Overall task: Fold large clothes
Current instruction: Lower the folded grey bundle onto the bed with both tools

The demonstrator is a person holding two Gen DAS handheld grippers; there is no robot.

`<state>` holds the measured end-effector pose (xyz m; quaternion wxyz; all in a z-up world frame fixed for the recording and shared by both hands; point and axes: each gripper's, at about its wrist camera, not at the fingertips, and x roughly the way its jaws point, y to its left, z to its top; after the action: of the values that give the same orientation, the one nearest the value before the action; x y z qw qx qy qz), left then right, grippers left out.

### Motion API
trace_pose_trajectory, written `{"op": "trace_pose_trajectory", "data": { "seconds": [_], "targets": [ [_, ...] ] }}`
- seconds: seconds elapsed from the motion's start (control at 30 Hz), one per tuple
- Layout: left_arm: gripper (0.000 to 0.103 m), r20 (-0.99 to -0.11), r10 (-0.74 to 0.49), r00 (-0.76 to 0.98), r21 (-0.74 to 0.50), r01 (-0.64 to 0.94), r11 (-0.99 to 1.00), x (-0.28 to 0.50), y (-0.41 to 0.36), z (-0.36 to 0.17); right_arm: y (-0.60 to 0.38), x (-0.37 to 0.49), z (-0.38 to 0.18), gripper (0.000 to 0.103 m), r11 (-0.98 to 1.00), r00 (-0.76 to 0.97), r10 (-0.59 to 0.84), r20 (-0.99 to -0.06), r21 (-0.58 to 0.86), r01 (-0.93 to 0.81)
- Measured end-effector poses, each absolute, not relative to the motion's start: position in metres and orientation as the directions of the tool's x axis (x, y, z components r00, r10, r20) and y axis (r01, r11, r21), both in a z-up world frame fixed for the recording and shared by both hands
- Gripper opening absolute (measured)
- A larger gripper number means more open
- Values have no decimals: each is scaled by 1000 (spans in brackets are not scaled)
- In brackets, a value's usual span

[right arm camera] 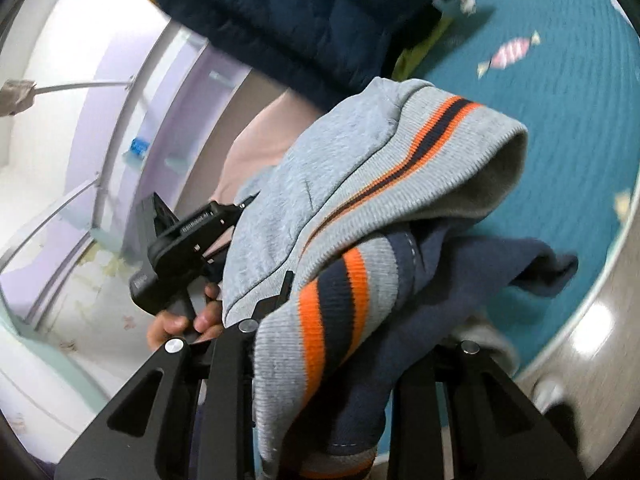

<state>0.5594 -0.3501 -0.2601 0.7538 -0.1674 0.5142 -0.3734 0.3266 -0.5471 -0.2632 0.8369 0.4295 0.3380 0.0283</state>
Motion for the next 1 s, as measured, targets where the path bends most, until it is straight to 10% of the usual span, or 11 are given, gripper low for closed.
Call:
{"op": "trace_pose_trajectory", "data": {
  "seconds": [0.57,1.0],
  "targets": [
    [36,-695,-713,88,-679,244,692,576,-372,-398,-573,339,-377,21,602,659,369,-655,709,368],
    [29,-497,-836,234,-756,355,549,630,-418,-256,-624,381,-235,21,759,821,234,-521,625,181]
  ]
}}
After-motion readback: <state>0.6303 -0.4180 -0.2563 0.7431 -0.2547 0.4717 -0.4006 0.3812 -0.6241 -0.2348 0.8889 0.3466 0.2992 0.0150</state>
